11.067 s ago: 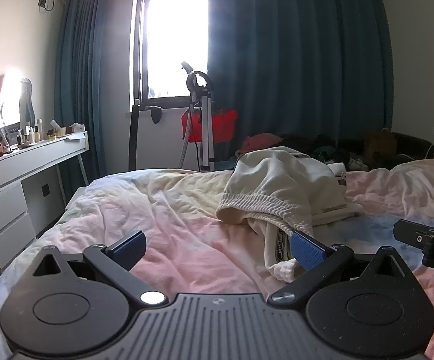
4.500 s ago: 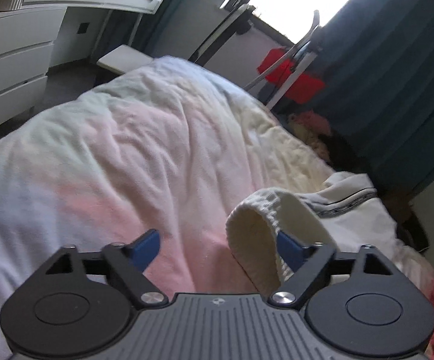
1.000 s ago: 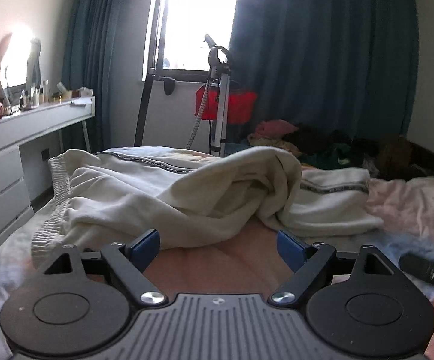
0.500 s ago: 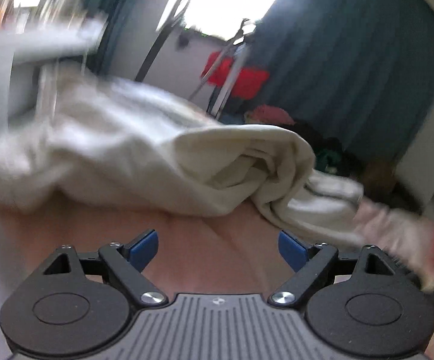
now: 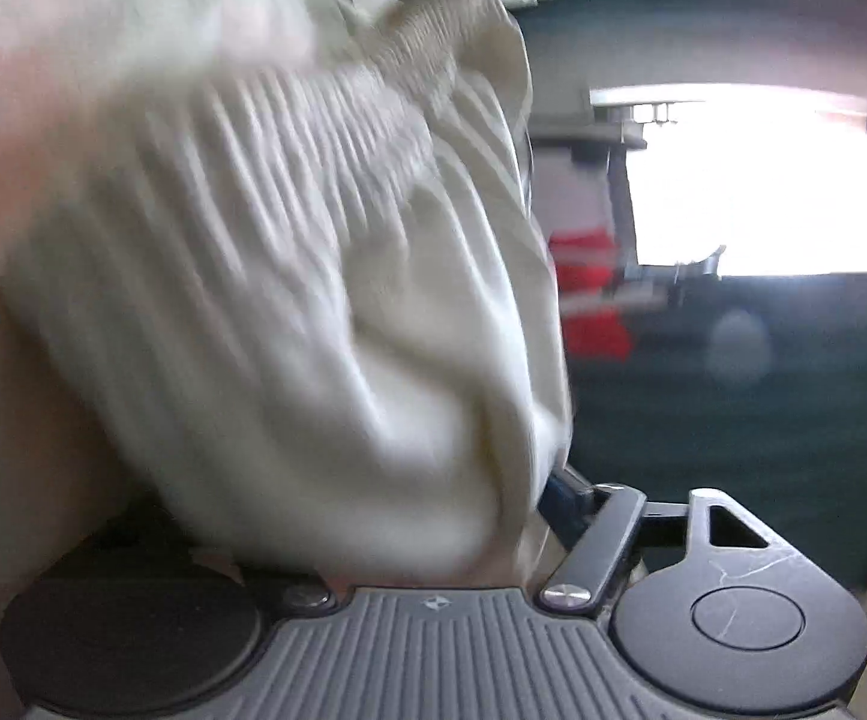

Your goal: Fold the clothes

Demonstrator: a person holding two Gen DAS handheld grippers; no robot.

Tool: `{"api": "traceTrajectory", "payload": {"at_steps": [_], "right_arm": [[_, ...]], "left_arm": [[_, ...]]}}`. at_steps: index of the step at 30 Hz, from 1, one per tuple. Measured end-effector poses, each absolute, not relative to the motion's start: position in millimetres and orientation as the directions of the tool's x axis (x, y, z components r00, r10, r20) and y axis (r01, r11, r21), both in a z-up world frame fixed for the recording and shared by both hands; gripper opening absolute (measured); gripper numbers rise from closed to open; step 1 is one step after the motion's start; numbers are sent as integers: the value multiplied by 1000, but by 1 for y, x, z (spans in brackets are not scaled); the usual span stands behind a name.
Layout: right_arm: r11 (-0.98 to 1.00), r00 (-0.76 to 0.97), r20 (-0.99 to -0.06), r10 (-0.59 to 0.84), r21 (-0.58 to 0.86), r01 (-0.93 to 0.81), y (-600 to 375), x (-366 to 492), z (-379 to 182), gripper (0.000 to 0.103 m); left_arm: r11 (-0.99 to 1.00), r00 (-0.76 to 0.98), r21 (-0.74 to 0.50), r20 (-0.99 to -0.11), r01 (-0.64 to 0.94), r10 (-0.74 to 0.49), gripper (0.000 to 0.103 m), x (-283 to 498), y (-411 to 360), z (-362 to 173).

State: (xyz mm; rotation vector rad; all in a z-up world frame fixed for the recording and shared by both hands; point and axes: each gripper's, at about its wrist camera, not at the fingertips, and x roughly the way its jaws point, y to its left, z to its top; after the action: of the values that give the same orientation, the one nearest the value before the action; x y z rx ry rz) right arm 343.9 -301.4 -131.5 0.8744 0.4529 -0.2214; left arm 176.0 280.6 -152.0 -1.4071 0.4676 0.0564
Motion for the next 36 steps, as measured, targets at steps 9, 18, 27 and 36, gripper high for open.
{"api": "traceTrajectory", "payload": {"at_steps": [9, 18, 27, 36], "right_arm": [[722, 942, -304, -145, 618, 310, -327, 268, -43, 10], [746, 925, -272, -268, 549, 377, -414, 239, 26, 10], [749, 859, -412, -303, 455, 482, -432, 355, 4, 11], [807, 824, -488, -287, 341, 483, -427, 416, -47, 14]], "left_arm": [[284, 908, -889, -403, -358, -118, 14, 167, 292, -126], [394, 943, -860, -328, -325, 60, 11, 125, 311, -66], [511, 910, -758, -388, -405, 146, 11, 141, 295, -50], [608, 858, -620, -457, -495, 233, 13, 169, 276, -61]]}}
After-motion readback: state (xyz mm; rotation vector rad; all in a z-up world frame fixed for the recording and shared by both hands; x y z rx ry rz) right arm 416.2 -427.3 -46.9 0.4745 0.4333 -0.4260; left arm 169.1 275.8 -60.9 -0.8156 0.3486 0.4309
